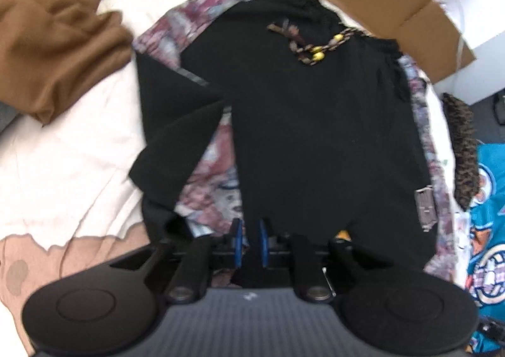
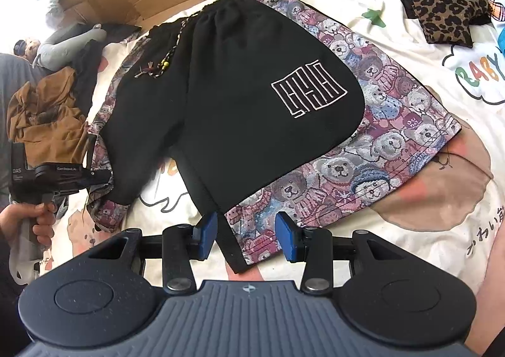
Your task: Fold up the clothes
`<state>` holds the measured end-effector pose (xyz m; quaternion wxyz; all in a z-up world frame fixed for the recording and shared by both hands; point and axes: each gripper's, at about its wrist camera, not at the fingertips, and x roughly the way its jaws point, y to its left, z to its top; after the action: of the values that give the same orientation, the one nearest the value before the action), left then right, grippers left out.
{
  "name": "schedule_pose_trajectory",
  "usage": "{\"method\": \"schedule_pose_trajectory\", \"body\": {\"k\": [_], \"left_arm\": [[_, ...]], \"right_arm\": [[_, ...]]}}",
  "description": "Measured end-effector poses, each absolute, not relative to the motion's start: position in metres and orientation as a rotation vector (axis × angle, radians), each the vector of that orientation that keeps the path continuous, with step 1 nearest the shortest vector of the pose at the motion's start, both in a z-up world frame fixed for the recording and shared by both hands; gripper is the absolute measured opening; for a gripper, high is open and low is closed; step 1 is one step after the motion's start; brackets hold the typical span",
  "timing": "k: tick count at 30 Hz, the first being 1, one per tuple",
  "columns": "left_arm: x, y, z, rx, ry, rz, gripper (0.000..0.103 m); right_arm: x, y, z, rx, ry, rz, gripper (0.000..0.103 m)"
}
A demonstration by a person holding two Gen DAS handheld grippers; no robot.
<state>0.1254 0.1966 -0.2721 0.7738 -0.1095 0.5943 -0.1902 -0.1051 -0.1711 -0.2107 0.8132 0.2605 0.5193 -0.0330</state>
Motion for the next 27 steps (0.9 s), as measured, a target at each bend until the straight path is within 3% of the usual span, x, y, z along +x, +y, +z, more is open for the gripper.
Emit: {"method": "schedule_pose_trajectory", "body": {"k": [4, 10, 17, 23, 27], "left_arm": [[0.125, 0.208, -0.247, -0.193, 1.214, -0.410, 0.011], [0.133, 0.233, -0.237, -0.100, 1.155, -0.309, 0.032], [0.137, 0.233, -0.253, -0.070, 1.183, -0.317, 0.043], [0.138, 0.218, -0.267, 0.029, 1.191, -0.303, 0.039], [0.143, 0.214, -0.276, 0.049, 1.204, -0.295, 0.020]], "right_arm": [[-0.103, -0.168, -0.210, 0.560, 1.105, -0.057, 0.048], [-0.104, -0.166, -0.206, 0.561, 1.093, -0.049, 0.048], [-0.106, -0.173, -0.211, 0.572, 1.107, -0.079, 0.048], [-0.106, -0.172, -0.214, 0.571, 1.116, -0.081, 0.048], [-0.107, -0.174, -0.218, 0.578, 1.122, -0.093, 0.048]]}}
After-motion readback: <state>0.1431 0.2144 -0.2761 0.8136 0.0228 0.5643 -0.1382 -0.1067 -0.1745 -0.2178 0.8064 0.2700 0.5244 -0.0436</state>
